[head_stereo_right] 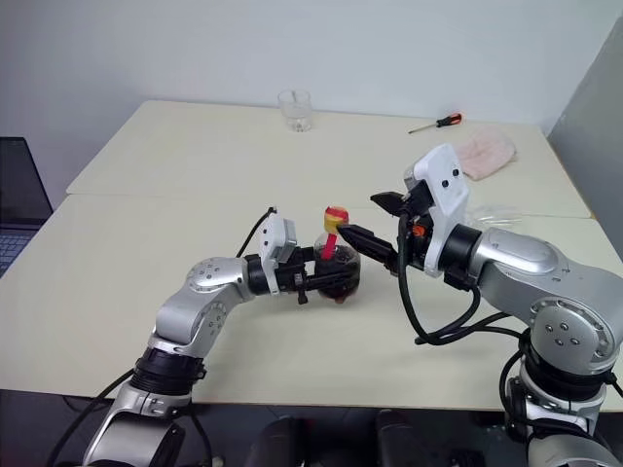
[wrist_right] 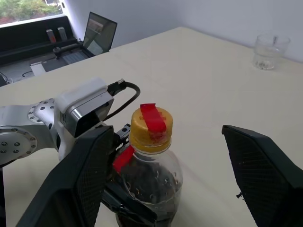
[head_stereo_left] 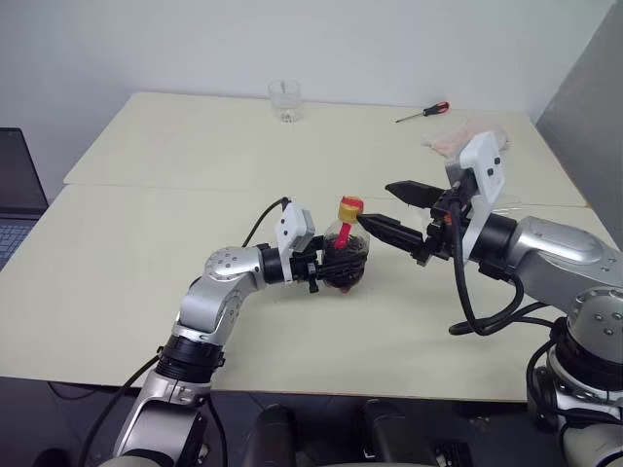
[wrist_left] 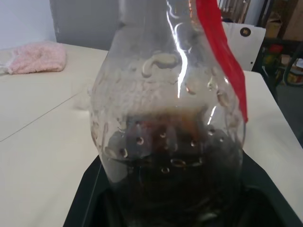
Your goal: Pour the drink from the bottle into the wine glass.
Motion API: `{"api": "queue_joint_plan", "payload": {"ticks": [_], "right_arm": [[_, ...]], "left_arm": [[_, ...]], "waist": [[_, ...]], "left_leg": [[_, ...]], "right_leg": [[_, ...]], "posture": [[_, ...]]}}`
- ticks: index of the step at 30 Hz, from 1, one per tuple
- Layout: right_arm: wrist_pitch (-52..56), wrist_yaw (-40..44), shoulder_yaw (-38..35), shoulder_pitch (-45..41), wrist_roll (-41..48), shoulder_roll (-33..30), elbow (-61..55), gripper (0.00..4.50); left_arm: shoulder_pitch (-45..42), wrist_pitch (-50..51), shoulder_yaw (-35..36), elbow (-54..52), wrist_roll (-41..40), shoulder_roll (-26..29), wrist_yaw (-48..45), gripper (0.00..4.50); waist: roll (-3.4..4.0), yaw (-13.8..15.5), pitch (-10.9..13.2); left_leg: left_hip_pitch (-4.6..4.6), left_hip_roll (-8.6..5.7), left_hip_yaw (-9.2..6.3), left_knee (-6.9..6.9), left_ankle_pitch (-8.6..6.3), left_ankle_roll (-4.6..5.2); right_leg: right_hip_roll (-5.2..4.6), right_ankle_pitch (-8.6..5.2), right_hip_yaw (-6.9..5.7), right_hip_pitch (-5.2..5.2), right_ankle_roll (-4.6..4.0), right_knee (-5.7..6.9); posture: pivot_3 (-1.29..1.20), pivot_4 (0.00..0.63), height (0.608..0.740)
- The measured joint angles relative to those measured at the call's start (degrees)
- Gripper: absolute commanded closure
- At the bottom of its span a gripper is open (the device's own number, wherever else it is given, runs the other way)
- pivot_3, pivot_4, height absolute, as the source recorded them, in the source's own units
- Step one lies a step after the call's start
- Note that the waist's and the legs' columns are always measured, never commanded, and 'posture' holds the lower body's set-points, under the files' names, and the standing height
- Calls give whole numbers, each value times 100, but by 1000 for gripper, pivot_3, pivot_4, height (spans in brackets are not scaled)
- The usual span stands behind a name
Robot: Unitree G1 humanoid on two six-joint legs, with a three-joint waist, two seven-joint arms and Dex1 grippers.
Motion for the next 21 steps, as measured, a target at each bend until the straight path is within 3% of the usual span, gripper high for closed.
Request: {"api": "queue_joint_plan", "payload": {"ticks": [14,18,21], "right_arm": [[13,-690,252,-12,383,324,53,585],[-28,-843,272,-11,407,390,75,1446],[-67,-905,284,16,411,389,112,2467]], "left_arm": [[-6,-343,-184,68,211,-32,-132,2739],[-5,-348,-184,68,238,-34,-121,2740],[-2,-349,-184,68,238,-43,-115,2787]], "waist": [[0,3,0],[0,3,0],[0,3,0]], "left_leg": [[-1,0,-1,0,0,0],[-1,0,-1,0,0,0],[-1,0,-1,0,0,0]], "right_leg": [[0,-1,1,0,1,0],[-1,-1,1,0,1,-1],[-1,-1,1,0,1,-1]], "posture": [[0,150,740],[0,150,740],[0,150,740]]}}
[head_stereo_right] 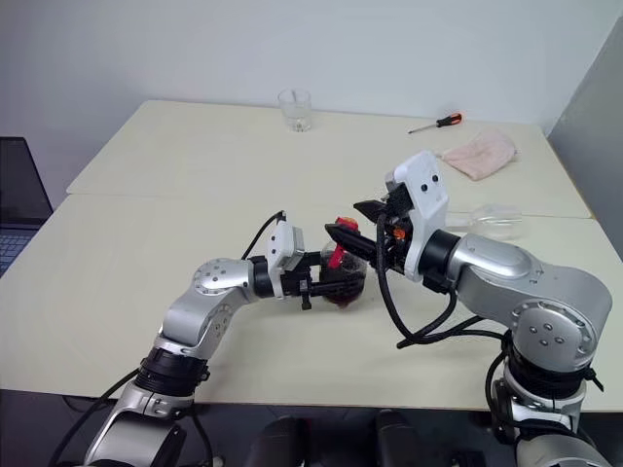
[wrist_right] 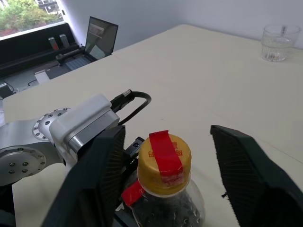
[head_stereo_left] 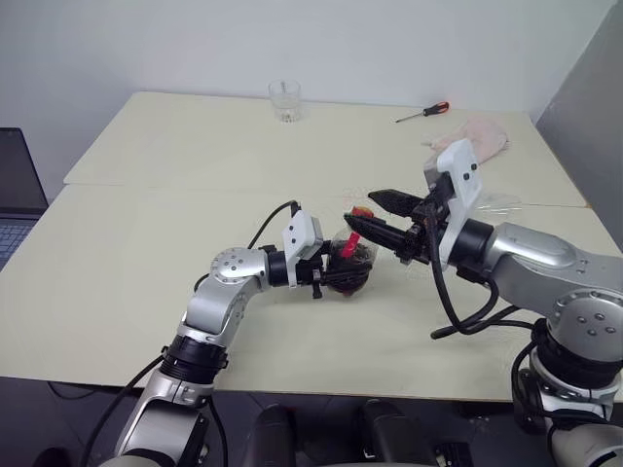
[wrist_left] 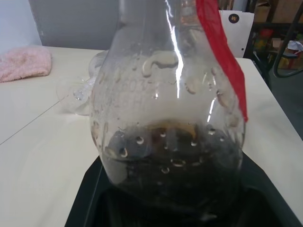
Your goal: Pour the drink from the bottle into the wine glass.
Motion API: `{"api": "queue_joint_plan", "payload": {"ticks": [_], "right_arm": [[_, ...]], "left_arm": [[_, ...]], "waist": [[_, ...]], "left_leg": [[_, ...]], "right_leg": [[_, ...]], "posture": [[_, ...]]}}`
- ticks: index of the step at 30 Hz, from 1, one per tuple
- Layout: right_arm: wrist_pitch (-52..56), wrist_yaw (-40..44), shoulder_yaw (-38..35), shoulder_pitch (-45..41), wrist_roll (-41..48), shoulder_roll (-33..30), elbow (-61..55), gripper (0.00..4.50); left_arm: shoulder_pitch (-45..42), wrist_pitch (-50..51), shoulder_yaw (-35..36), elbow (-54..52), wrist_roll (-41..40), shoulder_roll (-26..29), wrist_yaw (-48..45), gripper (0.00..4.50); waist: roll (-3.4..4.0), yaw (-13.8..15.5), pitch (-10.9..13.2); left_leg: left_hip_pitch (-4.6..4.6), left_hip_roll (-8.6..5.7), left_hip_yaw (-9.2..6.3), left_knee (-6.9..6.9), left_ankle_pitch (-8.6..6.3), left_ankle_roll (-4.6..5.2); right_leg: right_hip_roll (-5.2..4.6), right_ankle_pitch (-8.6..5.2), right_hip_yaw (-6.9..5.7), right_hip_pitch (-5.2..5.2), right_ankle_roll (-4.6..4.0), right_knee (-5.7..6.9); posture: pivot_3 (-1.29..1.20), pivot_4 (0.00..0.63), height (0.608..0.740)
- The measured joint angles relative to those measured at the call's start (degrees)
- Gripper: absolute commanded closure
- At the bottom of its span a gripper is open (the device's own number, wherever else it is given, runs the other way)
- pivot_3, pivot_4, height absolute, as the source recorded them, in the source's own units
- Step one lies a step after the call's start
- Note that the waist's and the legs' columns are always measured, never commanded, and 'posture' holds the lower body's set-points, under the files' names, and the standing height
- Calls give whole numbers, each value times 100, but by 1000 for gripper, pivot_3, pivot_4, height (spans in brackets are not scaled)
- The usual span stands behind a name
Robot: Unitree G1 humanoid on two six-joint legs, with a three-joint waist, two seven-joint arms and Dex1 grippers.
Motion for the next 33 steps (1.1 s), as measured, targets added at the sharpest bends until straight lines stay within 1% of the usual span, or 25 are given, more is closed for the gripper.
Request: {"api": "queue_joint_plan", "payload": {"ticks": [5,6,7,13,14,15,19,20,25,33], "right_arm": [[-109,-13,26,101,58,1,-2,4242],[-144,-11,45,129,61,-1,-3,4439],[-169,-9,66,145,60,-2,-5,4500],[-348,159,250,206,19,-189,53,4500],[-372,211,251,196,36,-230,73,4139],[-378,244,228,170,104,-253,126,3966],[-392,243,77,14,464,-301,211,2654],[-402,229,56,-39,516,-315,216,2258],[-426,103,224,-54,420,-375,373,572],[-420,63,400,58,428,-414,438,534]], "left_arm": [[64,2,0,0,14,3,26,2811],[70,3,0,0,16,13,29,2811],[75,5,0,1,25,25,33,2811],[157,5,2,1,30,52,89,2811],[157,5,5,-3,27,52,106,2811],[157,4,6,-8,25,52,116,2811],[158,4,6,-17,24,53,125,2811],[158,4,6,-19,23,53,126,2811],[158,-10,6,-20,24,55,133,2811],[208,-224,7,-52,29,61,134,2811]], "waist": [[0,-2,0],[0,-1,0],[0,-2,0],[1,0,0],[1,0,0],[1,0,0],[1,-1,0],[1,-1,1],[1,0,0],[1,-1,1]], "left_leg": [[0,1,-1,-1,0,0],[0,1,-1,-1,0,0],[0,0,0,0,0,0],[0,0,-1,0,0,0],[0,0,0,-1,0,0],[0,1,0,-1,0,0],[0,1,0,-1,0,0],[0,1,-1,-1,0,1],[0,1,0,-1,0,1],[0,1,0,-2,0,1]], "right_leg": [[0,-1,0,0,2,0],[0,-2,0,0,2,0],[0,-1,1,0,2,0],[0,-3,0,0,4,-1],[0,-3,0,0,4,-1],[0,-3,1,0,4,-1],[0,-3,1,-1,3,-1],[0,-3,1,0,3,-1],[0,-3,2,0,3,-1],[0,-3,2,-1,2,-2]], "posture": [[0,150,740],[0,150,740],[0,150,740],[0,150,740],[0,150,740],[0,150,740],[0,150,740],[0,150,740],[0,150,740],[0,150,740]]}}
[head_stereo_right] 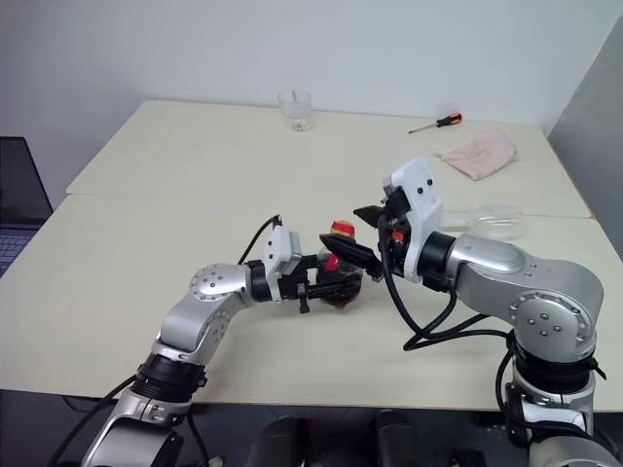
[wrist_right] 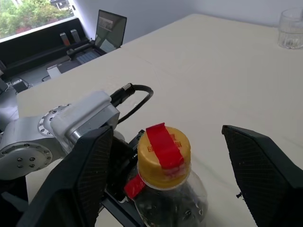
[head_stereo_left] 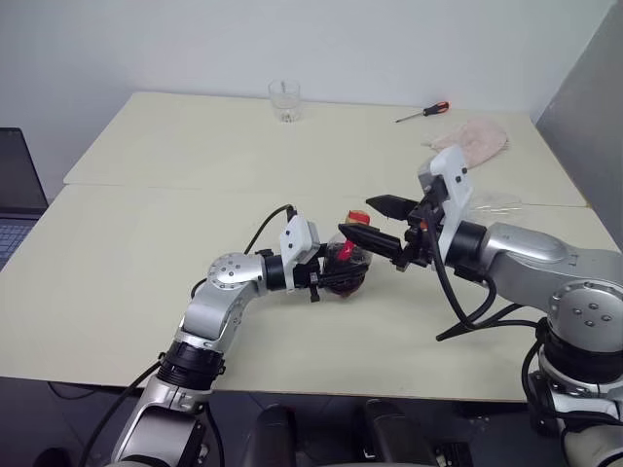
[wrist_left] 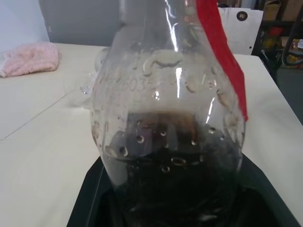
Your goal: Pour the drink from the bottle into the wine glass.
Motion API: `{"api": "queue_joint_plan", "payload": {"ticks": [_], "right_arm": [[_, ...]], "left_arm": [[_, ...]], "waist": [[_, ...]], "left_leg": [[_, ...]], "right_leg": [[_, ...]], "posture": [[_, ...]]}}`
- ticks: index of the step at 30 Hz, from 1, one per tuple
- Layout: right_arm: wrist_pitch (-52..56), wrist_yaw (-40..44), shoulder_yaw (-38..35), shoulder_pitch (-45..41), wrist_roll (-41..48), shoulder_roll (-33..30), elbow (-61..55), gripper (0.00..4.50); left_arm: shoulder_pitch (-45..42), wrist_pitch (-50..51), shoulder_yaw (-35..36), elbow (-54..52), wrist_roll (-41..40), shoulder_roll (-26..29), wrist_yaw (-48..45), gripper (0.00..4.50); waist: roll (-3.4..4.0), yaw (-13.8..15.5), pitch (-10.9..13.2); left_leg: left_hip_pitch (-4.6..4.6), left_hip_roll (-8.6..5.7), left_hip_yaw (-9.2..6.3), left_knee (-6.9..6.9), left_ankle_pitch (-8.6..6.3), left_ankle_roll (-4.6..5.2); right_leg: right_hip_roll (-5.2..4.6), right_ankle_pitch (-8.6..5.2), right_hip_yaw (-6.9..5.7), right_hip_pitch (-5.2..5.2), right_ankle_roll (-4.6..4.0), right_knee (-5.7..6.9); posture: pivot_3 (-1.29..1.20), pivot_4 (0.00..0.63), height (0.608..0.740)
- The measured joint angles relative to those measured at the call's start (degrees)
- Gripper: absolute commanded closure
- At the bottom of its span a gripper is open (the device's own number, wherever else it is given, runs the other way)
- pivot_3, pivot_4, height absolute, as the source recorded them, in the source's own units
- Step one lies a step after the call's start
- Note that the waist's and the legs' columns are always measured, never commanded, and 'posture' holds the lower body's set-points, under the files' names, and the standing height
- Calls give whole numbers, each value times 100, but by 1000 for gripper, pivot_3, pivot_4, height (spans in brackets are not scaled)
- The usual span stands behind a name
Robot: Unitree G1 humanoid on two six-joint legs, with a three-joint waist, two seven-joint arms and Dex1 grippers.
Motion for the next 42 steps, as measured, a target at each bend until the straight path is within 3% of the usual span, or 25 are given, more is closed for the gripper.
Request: {"api": "queue_joint_plan", "payload": {"ticks": [2,4,6,11,12,16,18,27,32,36,41,42], "right_arm": [[-4,-22,-1,-1,-1,0,9,534],[-5,-40,-1,0,-4,-1,21,900],[-7,-43,2,0,-5,-2,30,1399],[-62,49,54,-5,11,3,17,3193],[-71,49,54,-5,8,0,21,3302],[-146,119,70,-4,-17,-36,34,3301],[-386,540,184,-5,-163,-241,106,3301],[-2775,4567,1247,-291,-1724,-1516,1744,3301],[-3937,6271,1938,-1086,-2588,-1525,3191,3301],[-4273,6755,2015,-1322,-2848,-1361,3733,3301],[-4040,6780,1813,-1193,-2866,-1413,3510,3301],[-3903,6734,1758,-1146,-2856,-1457,3384,2586]], "left_arm": [[62,-80,1,-26,0,0,-2,2812],[133,-169,1,-29,1,-1,-2,2812],[138,-221,1,-29,1,-3,3,2812],[113,-249,1,-5,25,-22,53,2829],[106,-249,1,-3,30,-23,67,2830],[71,-249,1,4,40,-25,89,2840],[55,-251,3,1,34,-29,94,2841],[32,-216,-133,-21,37,-106,-10,2865],[99,-19,-170,-20,110,-145,118,2894],[100,20,-174,-21,126,-150,200,2930],[97,30,-197,-49,125,-206,217,2945],[97,30,-221,-51,125,-223,211,2945]], "waist": [[0,0,0],[0,0,0],[0,1,0],[0,1,0],[0,2,0],[0,2,0],[0,2,0],[6,-9,4],[11,-24,7],[15,4,10],[15,23,10],[15,27,10]], "left_leg": [[0,0,0,0,0,0],[0,0,0,0,0,0],[0,0,-1,0,0,0],[0,0,0,0,0,0],[0,0,0,0,0,0],[0,0,0,0,0,0],[0,-1,0,0,0,0],[3,-2,6,3,-1,1],[6,1,7,0,-1,2],[4,0,5,1,-1,2],[4,-4,4,4,-1,1],[4,-4,4,4,-1,1]], "right_leg": [[0,0,0,0,0,0],[0,0,0,0,0,0],[0,-1,-1,0,1,0],[0,-1,-1,0,1,0],[0,-1,-1,0,1,0],[0,-1,-1,0,1,0],[0,-1,-2,1,1,-2],[3,-4,1,1,2,-5],[9,-8,-8,1,-11,-1],[6,0,-6,1,-26,-1],[-1,4,-5,2,-32,0],[-2,4,-5,3,-32,0]], "posture": [[0,150,740],[0,150,740],[0,150,740],[0,150,740],[0,150,740],[0,150,740],[0,150,740],[0,150,740],[0,150,740],[0,150,740],[0,150,740],[0,150,740]]}}
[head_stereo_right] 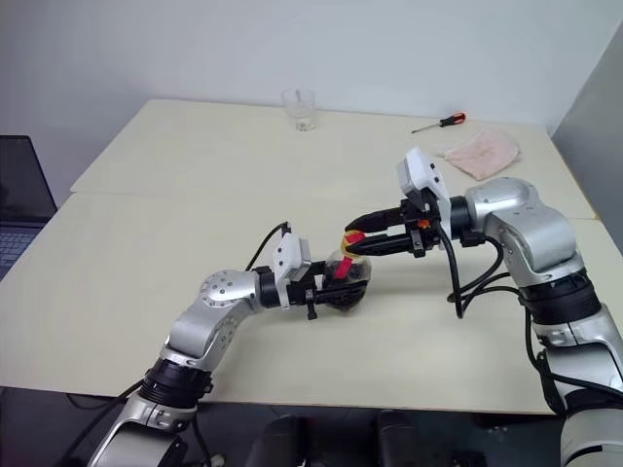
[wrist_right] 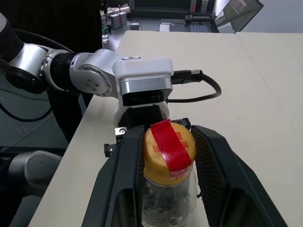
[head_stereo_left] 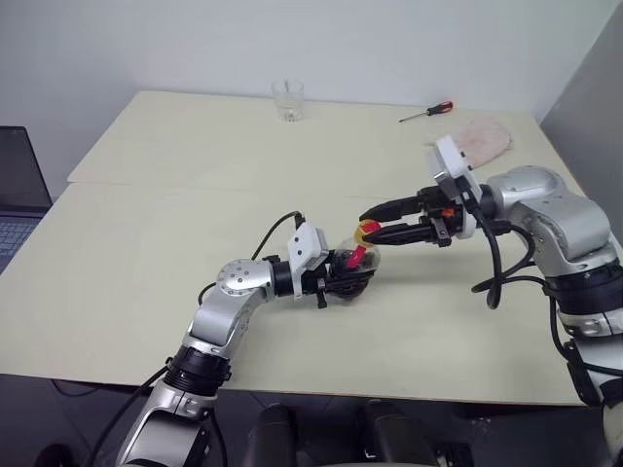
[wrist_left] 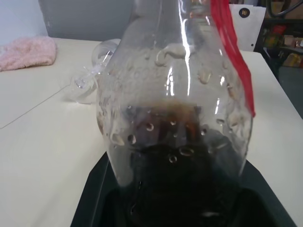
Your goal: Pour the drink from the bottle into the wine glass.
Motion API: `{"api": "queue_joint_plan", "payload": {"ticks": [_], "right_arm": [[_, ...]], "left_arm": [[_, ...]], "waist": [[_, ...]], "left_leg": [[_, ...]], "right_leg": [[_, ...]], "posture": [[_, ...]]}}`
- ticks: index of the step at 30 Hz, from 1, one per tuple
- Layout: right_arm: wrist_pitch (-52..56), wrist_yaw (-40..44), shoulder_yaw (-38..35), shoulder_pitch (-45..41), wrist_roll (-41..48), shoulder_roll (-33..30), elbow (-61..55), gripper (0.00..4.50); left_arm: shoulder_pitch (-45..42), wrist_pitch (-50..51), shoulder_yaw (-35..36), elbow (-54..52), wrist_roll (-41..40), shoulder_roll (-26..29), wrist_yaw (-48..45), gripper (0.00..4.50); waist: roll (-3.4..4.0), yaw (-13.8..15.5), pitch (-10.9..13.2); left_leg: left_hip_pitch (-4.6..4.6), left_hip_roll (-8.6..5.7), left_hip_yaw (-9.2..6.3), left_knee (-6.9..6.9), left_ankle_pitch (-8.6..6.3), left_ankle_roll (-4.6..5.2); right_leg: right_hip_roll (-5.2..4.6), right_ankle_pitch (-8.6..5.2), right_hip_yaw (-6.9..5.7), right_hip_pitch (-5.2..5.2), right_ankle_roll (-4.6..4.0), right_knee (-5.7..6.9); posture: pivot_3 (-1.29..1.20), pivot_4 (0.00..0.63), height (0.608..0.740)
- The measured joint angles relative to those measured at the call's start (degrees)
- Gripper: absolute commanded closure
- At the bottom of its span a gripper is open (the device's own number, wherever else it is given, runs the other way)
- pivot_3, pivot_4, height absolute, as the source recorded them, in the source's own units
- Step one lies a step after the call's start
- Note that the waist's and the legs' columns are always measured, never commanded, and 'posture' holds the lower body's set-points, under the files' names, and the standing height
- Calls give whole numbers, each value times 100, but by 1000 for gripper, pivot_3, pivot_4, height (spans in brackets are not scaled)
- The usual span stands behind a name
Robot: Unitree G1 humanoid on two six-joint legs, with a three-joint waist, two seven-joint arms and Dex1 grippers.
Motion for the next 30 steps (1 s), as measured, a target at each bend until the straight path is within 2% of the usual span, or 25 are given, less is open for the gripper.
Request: {"api": "queue_joint_plan", "payload": {"ticks": [8,13,18,22,27,30], "right_arm": [[1145,-587,-421,210,429,-32,-786,0],[1628,-1320,-925,259,649,-4,-1213,0],[2416,-2954,-2041,744,1071,258,-2094,0],[3016,-4199,-2553,1003,1574,615,-3048,0],[3805,-6112,-2509,1179,1691,1475,-4112,0],[4209,-6978,-2198,1170,1691,2060,-4409,0]], "left_arm": [[-286,-45,152,4,-54,-97,12,2955],[-397,-81,161,65,-66,-194,-93,2955],[-414,-106,181,260,-64,-220,-147,2955],[-415,-133,183,261,-65,-246,-208,2955],[-433,-209,224,389,-47,-255,-207,2955],[-442,-243,221,486,-38,-316,-197,2955]], "waist": [[6,-19,3],[6,-12,3],[6,-5,3],[6,-22,3],[7,-26,2],[9,-23,1]], "left_leg": [[1,3,-2,-1,0,0],[0,0,-1,1,0,0],[0,1,-3,-1,0,0],[1,3,-5,-3,0,0],[1,5,-6,-1,0,0],[-2,4,-6,-2,0,0]], "right_leg": [[7,0,-3,0,1,3],[4,-1,0,1,2,2],[3,-2,2,0,5,4],[5,-8,3,0,15,5],[6,-12,4,0,21,7],[6,-11,2,-2,20,5]], "posture": [[0,150,740],[0,150,740],[0,150,740],[0,150,740],[0,150,740],[0,150,740]]}}
